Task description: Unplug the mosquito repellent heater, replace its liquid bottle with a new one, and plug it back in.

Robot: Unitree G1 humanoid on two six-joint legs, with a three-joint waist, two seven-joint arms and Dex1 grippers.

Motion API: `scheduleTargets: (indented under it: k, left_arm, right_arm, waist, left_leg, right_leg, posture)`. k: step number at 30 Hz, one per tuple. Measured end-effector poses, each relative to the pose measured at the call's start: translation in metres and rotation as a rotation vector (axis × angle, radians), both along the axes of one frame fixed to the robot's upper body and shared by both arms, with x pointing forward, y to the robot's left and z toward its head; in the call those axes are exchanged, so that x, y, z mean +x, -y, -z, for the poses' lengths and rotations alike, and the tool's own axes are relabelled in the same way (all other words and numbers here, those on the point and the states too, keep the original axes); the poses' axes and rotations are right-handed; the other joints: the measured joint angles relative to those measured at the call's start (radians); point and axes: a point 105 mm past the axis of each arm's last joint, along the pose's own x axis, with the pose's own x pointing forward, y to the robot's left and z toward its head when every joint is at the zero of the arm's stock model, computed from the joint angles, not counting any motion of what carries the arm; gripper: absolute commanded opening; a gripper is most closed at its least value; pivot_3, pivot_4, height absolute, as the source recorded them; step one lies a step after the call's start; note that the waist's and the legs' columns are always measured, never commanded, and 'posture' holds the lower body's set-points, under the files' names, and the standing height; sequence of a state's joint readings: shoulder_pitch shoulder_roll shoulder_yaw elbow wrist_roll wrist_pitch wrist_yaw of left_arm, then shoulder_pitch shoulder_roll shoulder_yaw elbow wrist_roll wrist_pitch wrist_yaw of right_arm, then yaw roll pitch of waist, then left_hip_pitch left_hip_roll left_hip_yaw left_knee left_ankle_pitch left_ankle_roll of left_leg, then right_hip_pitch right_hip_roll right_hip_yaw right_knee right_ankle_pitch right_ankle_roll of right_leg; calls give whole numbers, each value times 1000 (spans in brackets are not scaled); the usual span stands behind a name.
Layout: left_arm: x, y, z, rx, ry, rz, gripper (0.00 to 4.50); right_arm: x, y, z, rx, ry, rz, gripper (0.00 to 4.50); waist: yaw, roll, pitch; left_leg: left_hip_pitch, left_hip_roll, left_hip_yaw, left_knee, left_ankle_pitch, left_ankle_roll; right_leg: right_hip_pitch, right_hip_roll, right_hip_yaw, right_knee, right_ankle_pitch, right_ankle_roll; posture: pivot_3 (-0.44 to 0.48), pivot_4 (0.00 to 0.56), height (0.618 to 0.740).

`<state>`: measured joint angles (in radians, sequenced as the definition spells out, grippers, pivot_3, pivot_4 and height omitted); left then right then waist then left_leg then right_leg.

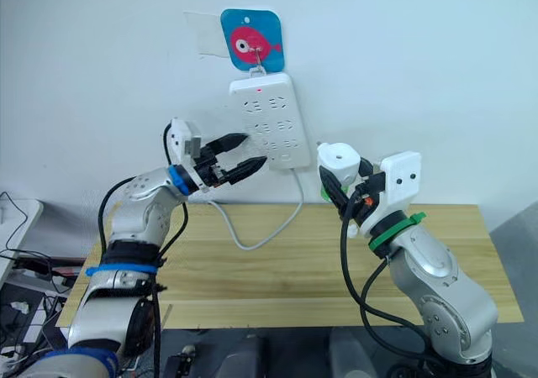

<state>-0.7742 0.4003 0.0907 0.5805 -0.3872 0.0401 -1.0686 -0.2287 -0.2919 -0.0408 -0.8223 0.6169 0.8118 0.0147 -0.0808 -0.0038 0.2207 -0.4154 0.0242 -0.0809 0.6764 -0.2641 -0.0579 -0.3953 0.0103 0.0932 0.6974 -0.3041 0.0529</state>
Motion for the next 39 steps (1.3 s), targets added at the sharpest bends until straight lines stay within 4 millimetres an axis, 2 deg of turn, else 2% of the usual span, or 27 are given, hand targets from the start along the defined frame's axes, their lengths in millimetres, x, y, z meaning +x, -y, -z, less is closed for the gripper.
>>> scheduleTargets:
  k: [11, 14, 22, 23, 31, 33, 35, 39]
  left_arm:
    - [7, 38, 2, 8, -7, 162, 4500]
    - [7, 41, -4, 11, 10, 183, 3931]
    - [6, 33, -7, 3, -28, 192, 1443]
    - [6, 33, -6, 1, -36, 199, 1322]
    - [4, 34, -7, -7, -79, 225, 1340]
    - [4, 34, -7, -6, -82, 227, 2067]
    - [4, 34, -7, -4, -83, 226, 2502]
    - [4, 30, -7, 3, -91, 215, 2502]
  right_arm:
    - [1, 1, 0, 14, -7, 11, 2900]
    - [0, -3, 1, 8, -10, -3, 2900]
    - [-1, -7, 3, 0, -15, -19, 2900]
    - [-1, -8, 3, -1, -15, -21, 2900]
    - [-2, -15, 5, -13, -17, -48, 2900]
    - [-2, -15, 4, -15, -12, -45, 2900]
    - [-2, -15, 3, -15, -8, -47, 2900]
    - [-2, -16, 2, -13, -2, -52, 2900]
  waist:
    - [8, 0, 0]
    - [-2, -1, 0]
    - [-17, -1, 0]
    - [-19, -1, 0]
    - [-20, -1, 0]
    - [-20, -1, 0]
    - [-20, -1, 0]
    - [-23, -1, 0]
  left_leg:
    - [-1, -1, -1, 1, 0, 0]
    - [-1, -1, -1, 1, 0, 0]
    - [-1, 1, -1, 0, 0, 0]
    - [-1, 1, -1, 0, 0, 0]
    - [-1, 1, -1, 0, 0, 0]
    - [-1, 1, -1, 0, 0, 0]
    - [-1, 1, -1, 0, 0, 0]
    - [-1, 1, -1, 0, 0, 0]
  right_leg:
    - [1, -1, -1, 0, 0, 0]
    - [0, -1, -1, 0, 0, 0]
    - [0, 1, -1, 0, 0, 0]
    - [0, 1, -1, 0, 0, 0]
    - [0, 1, -1, 0, 0, 0]
    - [0, 1, -1, 0, 0, 0]
    - [0, 1, -1, 0, 0, 0]
    - [-1, 2, -1, 0, 0, 0]
  posture:
    - [-99, 200, 740]
    - [-100, 199, 740]
    - [-107, 203, 740]
    - [-107, 198, 740]
    - [-110, 199, 740]
    - [-109, 200, 740]
    - [-108, 201, 740]
    - [-100, 200, 740]
